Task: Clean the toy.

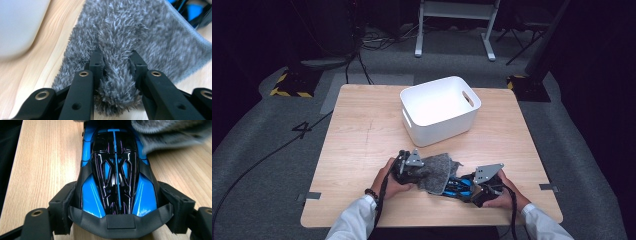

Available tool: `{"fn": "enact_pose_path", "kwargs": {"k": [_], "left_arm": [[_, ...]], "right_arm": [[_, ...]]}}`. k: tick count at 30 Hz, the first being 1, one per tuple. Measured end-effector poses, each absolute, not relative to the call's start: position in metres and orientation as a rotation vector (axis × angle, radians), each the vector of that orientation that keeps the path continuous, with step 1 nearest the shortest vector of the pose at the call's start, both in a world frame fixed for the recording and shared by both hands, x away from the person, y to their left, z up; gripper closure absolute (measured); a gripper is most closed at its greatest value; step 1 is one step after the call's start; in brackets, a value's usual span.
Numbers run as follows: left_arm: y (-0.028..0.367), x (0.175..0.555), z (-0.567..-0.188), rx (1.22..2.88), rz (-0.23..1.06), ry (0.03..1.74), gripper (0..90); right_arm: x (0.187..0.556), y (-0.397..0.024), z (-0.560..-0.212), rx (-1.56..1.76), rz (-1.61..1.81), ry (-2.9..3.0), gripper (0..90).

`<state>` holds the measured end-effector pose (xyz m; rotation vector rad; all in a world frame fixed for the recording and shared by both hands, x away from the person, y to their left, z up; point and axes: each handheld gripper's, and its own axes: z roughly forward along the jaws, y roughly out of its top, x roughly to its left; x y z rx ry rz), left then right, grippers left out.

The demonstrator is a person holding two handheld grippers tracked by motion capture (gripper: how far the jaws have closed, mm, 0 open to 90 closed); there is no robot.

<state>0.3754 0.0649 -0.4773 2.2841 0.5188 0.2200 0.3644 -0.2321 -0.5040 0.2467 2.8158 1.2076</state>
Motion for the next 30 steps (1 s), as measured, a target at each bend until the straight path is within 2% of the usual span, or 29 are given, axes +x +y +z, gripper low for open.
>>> {"fn": "enact_pose_path", "kwargs": {"k": [3, 10, 14, 17, 22, 30], "left_arm": [[0.047, 0.378, -0.473, 2.308, 0.274, 0.500, 70.9], [0.029, 0.394, -0.478, 2.325, 0.251, 0.508, 71.5], [0.025, 0.396, -0.484, 2.445, 0.307, 0.501, 73.3], [0.032, 0.395, -0.488, 2.427, 0.274, 0.498, 73.8], [0.034, 0.390, -0.487, 2.449, 0.289, 0.463, 73.9], [0.042, 0.387, -0.486, 2.449, 0.243, 0.451, 73.8]], "right_arm": [[0.365, -0.231, -0.504, 0.242, 1.212, 2.816, 24.7], [0.364, -0.233, -0.504, 0.246, 1.214, 2.814, 24.7], [0.363, -0.235, -0.504, 0.239, 1.208, 2.818, 24.7], [0.364, -0.239, -0.504, 0.231, 1.208, 2.818, 24.6], [0.364, -0.242, -0.504, 0.238, 1.201, 2.818, 24.0], [0.368, -0.252, -0.505, 0.328, 1.185, 2.783, 17.2]]}}
